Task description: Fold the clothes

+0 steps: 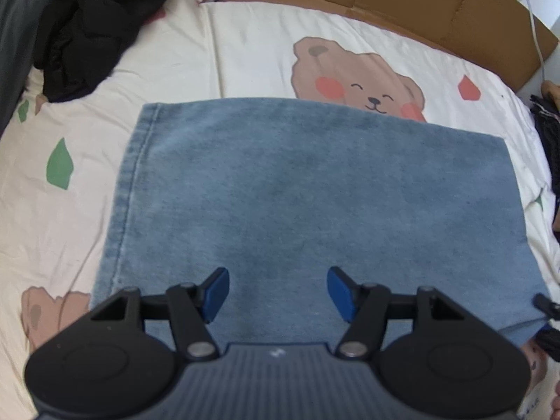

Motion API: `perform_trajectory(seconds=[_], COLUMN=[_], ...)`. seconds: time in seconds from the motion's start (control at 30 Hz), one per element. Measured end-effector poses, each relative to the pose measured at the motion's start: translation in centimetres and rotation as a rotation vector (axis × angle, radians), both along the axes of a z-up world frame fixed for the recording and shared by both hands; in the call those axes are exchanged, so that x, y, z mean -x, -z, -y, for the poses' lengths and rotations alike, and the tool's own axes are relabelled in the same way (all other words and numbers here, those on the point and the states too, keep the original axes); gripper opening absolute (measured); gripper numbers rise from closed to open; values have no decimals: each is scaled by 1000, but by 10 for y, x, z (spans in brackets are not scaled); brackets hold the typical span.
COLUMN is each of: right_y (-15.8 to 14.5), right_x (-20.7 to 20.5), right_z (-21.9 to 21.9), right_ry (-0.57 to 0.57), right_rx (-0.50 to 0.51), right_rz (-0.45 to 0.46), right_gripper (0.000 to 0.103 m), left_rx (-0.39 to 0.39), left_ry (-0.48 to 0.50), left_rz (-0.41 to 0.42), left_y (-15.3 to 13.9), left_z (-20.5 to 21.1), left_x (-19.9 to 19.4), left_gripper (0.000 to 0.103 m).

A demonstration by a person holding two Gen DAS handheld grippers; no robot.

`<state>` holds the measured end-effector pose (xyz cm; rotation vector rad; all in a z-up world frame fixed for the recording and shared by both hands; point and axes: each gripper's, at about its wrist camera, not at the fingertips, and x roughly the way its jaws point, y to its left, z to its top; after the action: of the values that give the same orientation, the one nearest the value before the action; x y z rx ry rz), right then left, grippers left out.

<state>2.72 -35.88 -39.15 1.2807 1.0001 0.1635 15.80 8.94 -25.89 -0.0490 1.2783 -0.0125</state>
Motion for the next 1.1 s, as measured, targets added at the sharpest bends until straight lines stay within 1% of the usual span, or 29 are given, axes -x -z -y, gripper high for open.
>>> perform_trajectory(seconds=[0.13, 0.23, 0.3, 0.4, 0.43, 0.67, 0.77, 0.8, 0.87, 0.9, 0.97, 1.03, 1.1], right_y=[9, 10, 6, -1, -2, 17, 21, 21, 18, 14, 6, -8, -25], right_x=[-4, -8, -10, -7, -6, -13, -17, -19, -21, -21, -22, -23, -25], right_z=[-2, -4, -5, -4, -4, -4, -4, -5, -8, -9, -12, -15, -21], right_ry=[-28, -43, -43, -19, -21, -46, -61, -67, -79, -86, -97, -102, -112], right_rx=[14, 14, -20, -98, -102, -58, -53, -47, -29, -16, 9, 46, 79], right_rz=[-14, -9, 18, 80, 87, 7, 15, 21, 35, 46, 61, 69, 87], right_gripper=[28, 28, 21, 21, 21, 28, 28, 27, 18, 16, 14, 14, 14], left_rx=[3, 15, 22, 34, 39, 57, 78, 95, 133, 151, 170, 174, 185], left_ry=[0, -14, -24, -32, -33, -27, -23, -18, -11, -6, 21, 59, 79], left_rz=[-11, -22, -29, -34, -33, -46, -37, -32, -28, -30, -39, -52, -61], left_y=[1, 4, 6, 8, 9, 12, 9, 8, 7, 7, 8, 8, 9], left_z=[-2, -4, -4, -3, -2, 2, 1, 1, 4, 5, 11, 18, 25], left_x=[1, 2, 2, 2, 2, 1, 0, 0, 1, 2, 3, 4, 5], left_gripper=[65, 65, 65, 65, 65, 65, 64, 63, 57, 55, 42, 36, 33])
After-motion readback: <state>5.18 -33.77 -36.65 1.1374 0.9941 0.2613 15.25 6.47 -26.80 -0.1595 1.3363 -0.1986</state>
